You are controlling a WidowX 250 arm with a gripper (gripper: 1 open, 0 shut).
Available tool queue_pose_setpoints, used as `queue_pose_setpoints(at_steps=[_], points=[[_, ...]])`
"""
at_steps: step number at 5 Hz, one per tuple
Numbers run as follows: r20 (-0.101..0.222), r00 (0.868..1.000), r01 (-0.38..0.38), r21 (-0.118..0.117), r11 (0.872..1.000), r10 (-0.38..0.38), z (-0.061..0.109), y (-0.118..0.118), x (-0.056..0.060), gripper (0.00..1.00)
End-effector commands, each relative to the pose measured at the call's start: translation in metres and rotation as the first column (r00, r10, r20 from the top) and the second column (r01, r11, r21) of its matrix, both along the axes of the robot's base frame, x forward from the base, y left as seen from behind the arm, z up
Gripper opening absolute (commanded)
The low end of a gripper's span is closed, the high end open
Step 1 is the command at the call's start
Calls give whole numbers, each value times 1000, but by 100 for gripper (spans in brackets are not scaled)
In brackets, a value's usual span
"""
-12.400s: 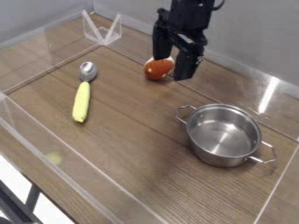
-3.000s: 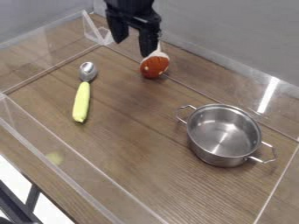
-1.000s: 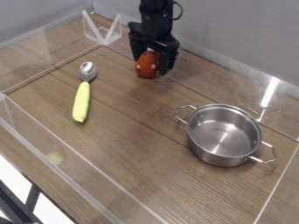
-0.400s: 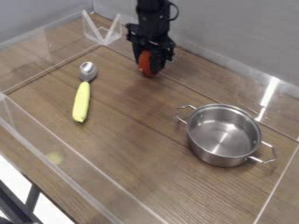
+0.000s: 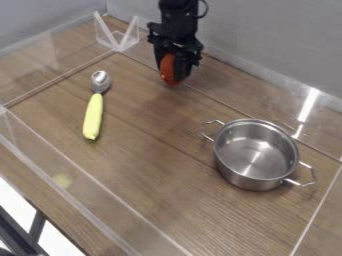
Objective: Remove the green spoon from inside the silver pot and place it on the table
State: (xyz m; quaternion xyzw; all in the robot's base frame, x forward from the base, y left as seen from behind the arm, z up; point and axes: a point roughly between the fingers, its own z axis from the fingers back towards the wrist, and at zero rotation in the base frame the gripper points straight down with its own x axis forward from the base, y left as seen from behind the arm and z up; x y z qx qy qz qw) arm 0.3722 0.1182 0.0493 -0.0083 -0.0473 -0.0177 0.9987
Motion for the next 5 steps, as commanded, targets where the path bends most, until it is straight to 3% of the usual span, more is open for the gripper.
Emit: queue_pose_setpoints(at_steps=[1, 2, 5], points=[[90, 996, -29, 35, 999, 26, 41, 1, 11, 0], [82, 995, -61, 35, 997, 58, 45, 1, 9, 0], [57, 998, -1, 36, 999, -1, 49, 34, -18, 0]])
